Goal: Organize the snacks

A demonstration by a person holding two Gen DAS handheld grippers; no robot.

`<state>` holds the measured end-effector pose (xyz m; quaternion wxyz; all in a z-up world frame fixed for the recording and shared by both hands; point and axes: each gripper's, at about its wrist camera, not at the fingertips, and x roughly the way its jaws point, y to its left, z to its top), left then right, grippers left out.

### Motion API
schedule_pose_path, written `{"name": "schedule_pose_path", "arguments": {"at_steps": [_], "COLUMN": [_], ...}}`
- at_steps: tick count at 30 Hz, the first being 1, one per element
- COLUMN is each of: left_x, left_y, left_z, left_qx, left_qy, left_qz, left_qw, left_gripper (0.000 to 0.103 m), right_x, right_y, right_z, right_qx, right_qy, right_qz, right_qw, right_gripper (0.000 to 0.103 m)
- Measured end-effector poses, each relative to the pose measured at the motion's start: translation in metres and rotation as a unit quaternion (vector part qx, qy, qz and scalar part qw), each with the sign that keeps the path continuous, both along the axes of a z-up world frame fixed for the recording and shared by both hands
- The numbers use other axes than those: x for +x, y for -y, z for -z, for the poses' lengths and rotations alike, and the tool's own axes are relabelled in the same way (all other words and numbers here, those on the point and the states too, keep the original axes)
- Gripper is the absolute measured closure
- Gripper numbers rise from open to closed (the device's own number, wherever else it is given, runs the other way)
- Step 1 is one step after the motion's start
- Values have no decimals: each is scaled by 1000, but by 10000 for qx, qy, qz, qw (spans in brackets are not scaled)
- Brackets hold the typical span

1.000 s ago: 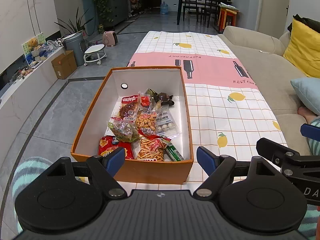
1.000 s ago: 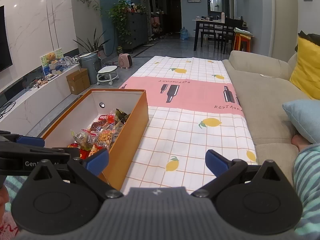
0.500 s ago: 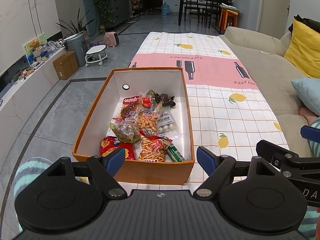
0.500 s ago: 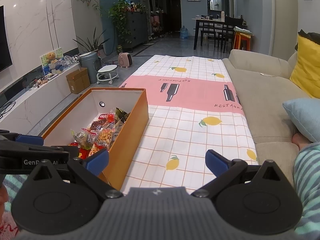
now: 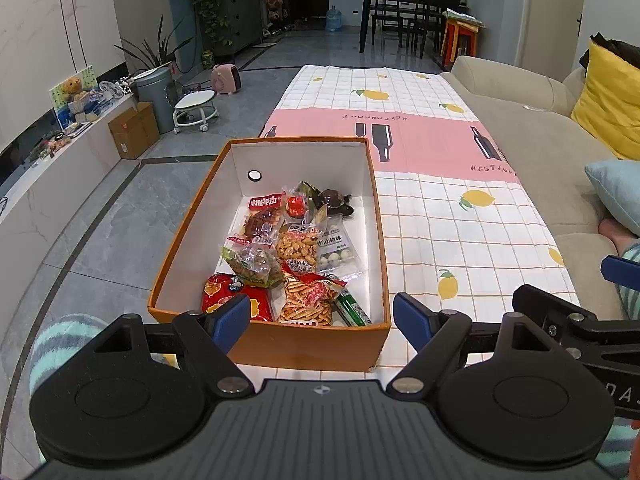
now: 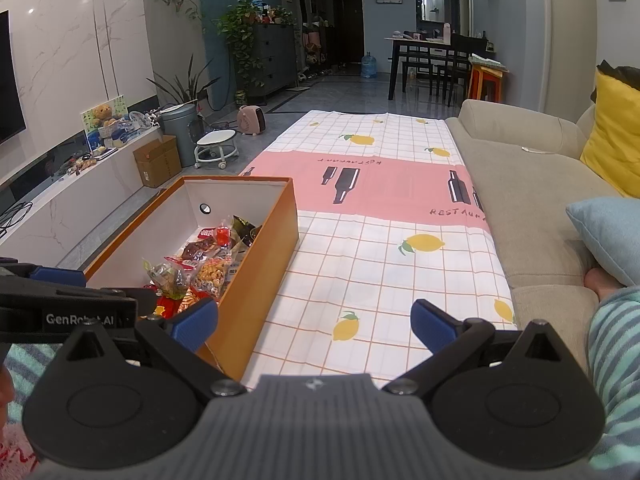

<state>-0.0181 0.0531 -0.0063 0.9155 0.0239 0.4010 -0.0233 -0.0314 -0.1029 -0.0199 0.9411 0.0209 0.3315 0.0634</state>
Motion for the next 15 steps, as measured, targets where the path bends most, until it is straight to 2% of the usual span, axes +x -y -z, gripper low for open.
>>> {"name": "schedule_pose_path", "arguments": {"at_steps": [15], "left_x": [0], "left_y": [-3], "left_z": [-6], "left_qx": [13], "left_qy": [67], "left_qz": [98], "left_qw": [9999], "left_gripper": [8], "right_x": [2], "right_y": [3], "right_z": [1], "right_qx": [38], "right_qy": [-102], "right_qz": [12], "right_qw": [9999], "right_gripper": [4]}}
